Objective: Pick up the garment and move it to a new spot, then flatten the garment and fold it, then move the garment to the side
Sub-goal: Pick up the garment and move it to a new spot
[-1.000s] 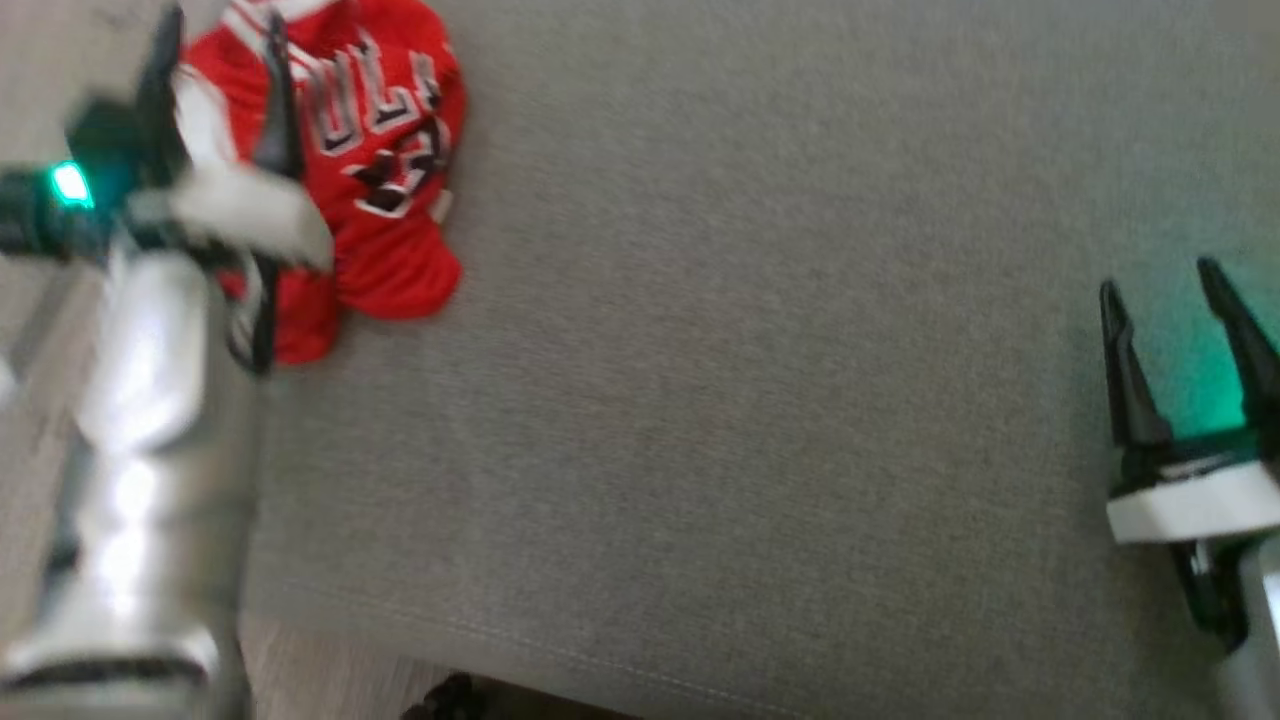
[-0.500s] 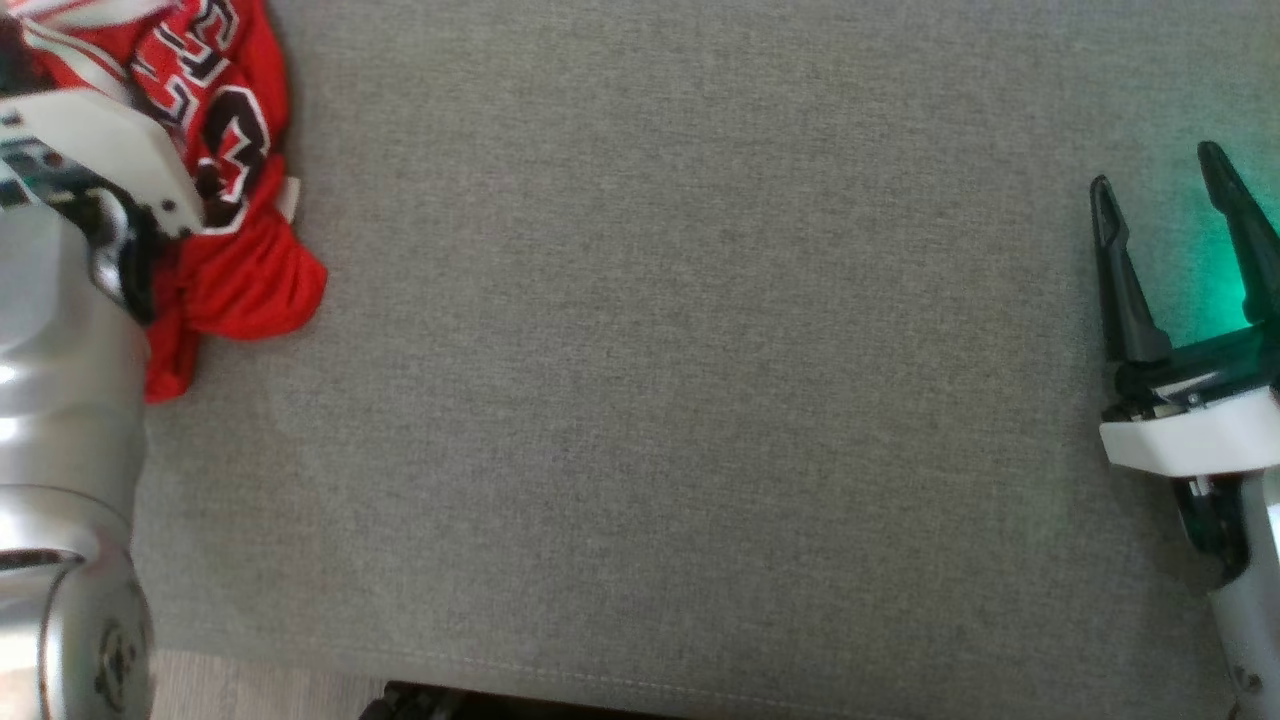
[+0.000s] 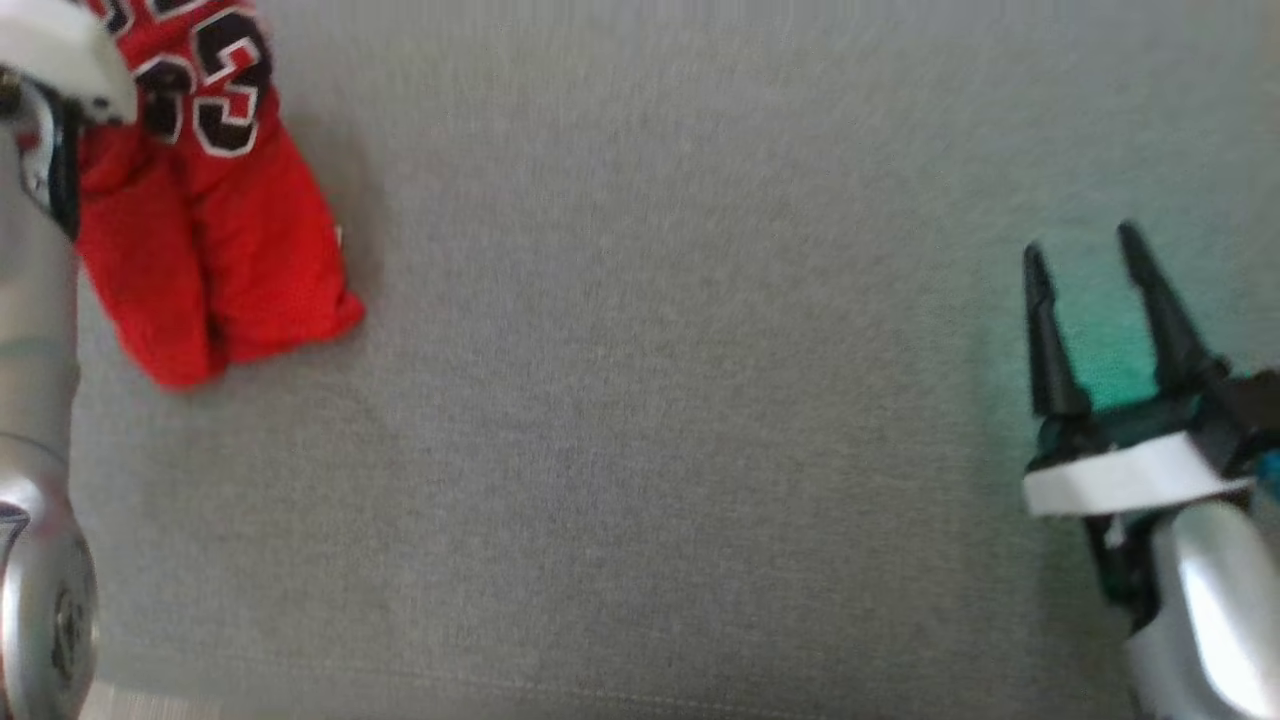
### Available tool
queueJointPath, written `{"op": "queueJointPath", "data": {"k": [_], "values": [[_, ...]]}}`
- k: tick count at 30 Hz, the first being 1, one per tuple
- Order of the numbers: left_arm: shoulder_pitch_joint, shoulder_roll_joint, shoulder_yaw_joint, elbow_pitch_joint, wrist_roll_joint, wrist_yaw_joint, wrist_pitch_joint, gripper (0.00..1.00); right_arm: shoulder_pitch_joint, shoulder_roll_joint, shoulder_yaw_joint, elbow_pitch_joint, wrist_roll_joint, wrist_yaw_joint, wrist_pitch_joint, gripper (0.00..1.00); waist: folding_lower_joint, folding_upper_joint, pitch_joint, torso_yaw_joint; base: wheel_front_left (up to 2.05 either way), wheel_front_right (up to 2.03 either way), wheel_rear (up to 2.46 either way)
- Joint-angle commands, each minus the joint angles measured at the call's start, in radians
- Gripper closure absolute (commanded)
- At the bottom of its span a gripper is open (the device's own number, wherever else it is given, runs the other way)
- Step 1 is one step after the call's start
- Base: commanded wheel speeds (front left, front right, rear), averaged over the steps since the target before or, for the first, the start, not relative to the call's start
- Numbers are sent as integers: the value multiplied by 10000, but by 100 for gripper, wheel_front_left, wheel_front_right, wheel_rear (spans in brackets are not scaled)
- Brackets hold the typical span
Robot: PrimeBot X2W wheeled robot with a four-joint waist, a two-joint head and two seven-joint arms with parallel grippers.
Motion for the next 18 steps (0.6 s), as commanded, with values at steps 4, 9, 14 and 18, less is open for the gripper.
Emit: {"op": "queueJointPath", "data": {"k": [4,9,14,18], "values": [[-655,224,-850,-683,496,-507,-61,100,763,644,231,-20,109,67,-20,0,0,0,-2625,-892,0,0,0],[-624,-678,-1773,-1168,-104,-752,338,100,1396,1030,454,76,148,67,-21,0,0,0,-3989,-2036,0,0,0],[-253,-1109,-2923,-1813,-1448,-759,741,100,1459,1076,623,-26,151,67,-21,0,0,0,-4250,-2976,0,0,0],[483,-1014,-3826,-2667,-2774,-760,1051,100,1452,1140,759,-100,203,67,-21,0,0,0,-4277,-3965,0,0,0]]}}
